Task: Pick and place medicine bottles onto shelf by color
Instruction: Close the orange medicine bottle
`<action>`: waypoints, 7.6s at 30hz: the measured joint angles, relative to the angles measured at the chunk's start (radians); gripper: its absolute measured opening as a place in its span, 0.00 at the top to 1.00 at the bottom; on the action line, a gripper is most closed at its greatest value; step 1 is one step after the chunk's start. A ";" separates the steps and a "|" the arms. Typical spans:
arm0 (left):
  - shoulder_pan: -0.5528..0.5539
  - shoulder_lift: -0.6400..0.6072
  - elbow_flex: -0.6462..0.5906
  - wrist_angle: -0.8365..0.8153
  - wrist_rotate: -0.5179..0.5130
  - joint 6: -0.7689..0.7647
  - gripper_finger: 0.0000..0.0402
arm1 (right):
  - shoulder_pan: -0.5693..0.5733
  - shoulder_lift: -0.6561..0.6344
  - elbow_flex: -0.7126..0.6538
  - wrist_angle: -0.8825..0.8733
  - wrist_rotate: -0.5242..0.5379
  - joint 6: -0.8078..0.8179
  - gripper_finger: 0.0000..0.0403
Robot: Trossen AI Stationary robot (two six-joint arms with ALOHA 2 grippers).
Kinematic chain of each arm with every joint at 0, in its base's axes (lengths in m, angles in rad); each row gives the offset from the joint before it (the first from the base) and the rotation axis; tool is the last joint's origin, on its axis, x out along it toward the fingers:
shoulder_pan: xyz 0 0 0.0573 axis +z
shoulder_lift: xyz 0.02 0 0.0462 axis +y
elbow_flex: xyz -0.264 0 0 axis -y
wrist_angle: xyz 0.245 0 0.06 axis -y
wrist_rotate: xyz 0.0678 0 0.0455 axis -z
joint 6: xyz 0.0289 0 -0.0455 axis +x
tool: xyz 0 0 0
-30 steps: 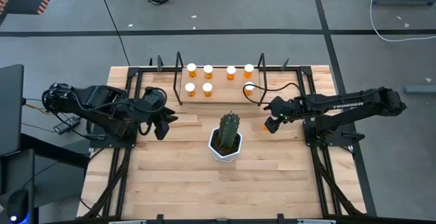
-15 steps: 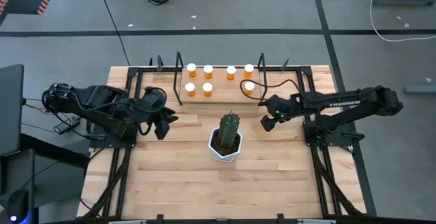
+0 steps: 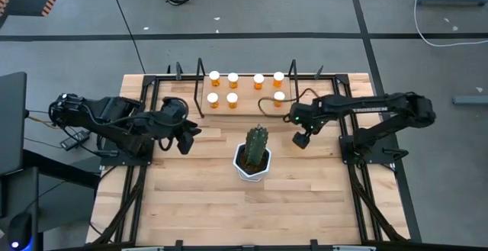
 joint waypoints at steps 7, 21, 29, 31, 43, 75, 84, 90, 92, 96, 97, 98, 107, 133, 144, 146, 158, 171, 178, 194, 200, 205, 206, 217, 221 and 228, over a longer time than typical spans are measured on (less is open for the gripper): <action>0.002 0.043 0.000 0.000 0.000 0.001 0.66 | 0.002 0.083 0.036 -0.100 0.019 -0.093 0.18; 0.001 0.088 0.002 0.043 0.000 0.005 0.63 | 0.050 0.104 0.029 0.001 0.009 -0.035 0.18; 0.001 0.087 0.001 0.046 0.000 0.001 0.62 | 0.070 0.155 0.027 0.005 0.023 -0.011 0.18; 0.001 0.087 0.001 0.046 0.000 0.000 0.62 | 0.069 0.151 0.027 -0.002 0.022 -0.012 0.18; 0.001 0.087 0.001 0.050 0.000 -0.003 0.63 | 0.068 0.139 0.028 -0.029 0.024 -0.019 0.18; -0.002 0.086 0.001 0.054 0.000 -0.020 0.64 | 0.071 -0.025 0.028 -0.115 -0.049 0.044 0.18; -0.002 0.086 0.001 0.053 0.000 -0.019 0.66 | 0.071 -0.006 0.029 -0.112 -0.067 -0.025 0.47; -0.002 0.086 0.001 0.053 0.000 -0.025 0.65 | 0.070 0.016 0.029 -0.098 -0.124 -0.107 0.94; -0.002 0.086 0.001 0.053 0.000 -0.026 0.66 | 0.070 0.000 0.029 -0.087 -0.125 -0.111 0.97; -0.002 0.086 0.001 0.054 0.000 -0.026 0.67 | 0.070 -0.008 0.029 -0.066 -0.124 -0.117 0.98; -0.002 0.086 0.001 0.054 0.000 -0.025 0.67 | 0.070 0.001 0.029 -0.066 -0.124 -0.125 0.98; -0.002 0.086 0.001 0.054 0.000 -0.025 0.67 | 0.070 0.014 0.029 -0.065 -0.124 -0.135 0.98; -0.002 0.086 0.001 0.054 0.000 -0.030 0.67 | 0.067 0.116 0.029 -0.045 -0.121 -0.195 0.99; -0.001 0.086 0.001 0.053 0.000 -0.029 0.66 | -0.006 0.087 0.029 -0.042 -0.113 -0.216 0.99; -0.001 0.086 0.001 0.053 0.000 -0.031 0.67 | -0.006 0.072 -0.072 0.024 -0.150 -0.174 0.99; -0.001 0.086 0.001 0.053 0.000 -0.044 0.66 | -0.005 0.063 -0.073 0.032 -0.145 -0.160 0.99; -0.002 0.086 0.001 0.057 0.000 -0.047 0.67 | 0.014 0.047 -0.122 0.151 -0.153 -0.123 0.99; -0.002 0.086 0.001 0.059 0.027 -0.047 0.67 | 0.023 0.046 -0.155 0.253 -0.148 -0.089 0.99; -0.002 0.086 0.001 0.059 0.027 -0.045 0.67 | 0.025 0.058 -0.093 0.220 -0.091 -0.066 0.99; -0.002 0.086 0.001 0.060 0.027 -0.039 0.67 | 0.023 0.039 -0.023 0.179 -0.177 -0.052 0.98; -0.002 0.086 0.001 0.061 0.027 -0.034 0.66 | 0.022 -0.056 -0.021 0.180 -0.159 -0.058 0.86; -0.002 0.086 0.001 0.061 0.027 -0.021 0.67 | 0.022 -0.094 -0.020 0.175 -0.070 -0.120 0.66; -0.002 0.086 0.001 0.061 0.027 -0.021 0.67 | 0.022 -0.093 -0.020 0.173 -0.060 -0.132 0.62; -0.002 0.086 0.001 0.069 0.027 -0.024 0.68 | 0.022 0.033 -0.019 0.176 -0.014 -0.235 0.54; -0.005 0.086 0.001 0.073 0.027 -0.032 0.68 | 0.018 0.070 -0.019 0.179 -0.002 -0.241 0.59; -0.024 0.086 0.001 0.072 0.027 -0.040 0.67 | 0.005 0.071 -0.023 0.185 -0.002 -0.233 0.69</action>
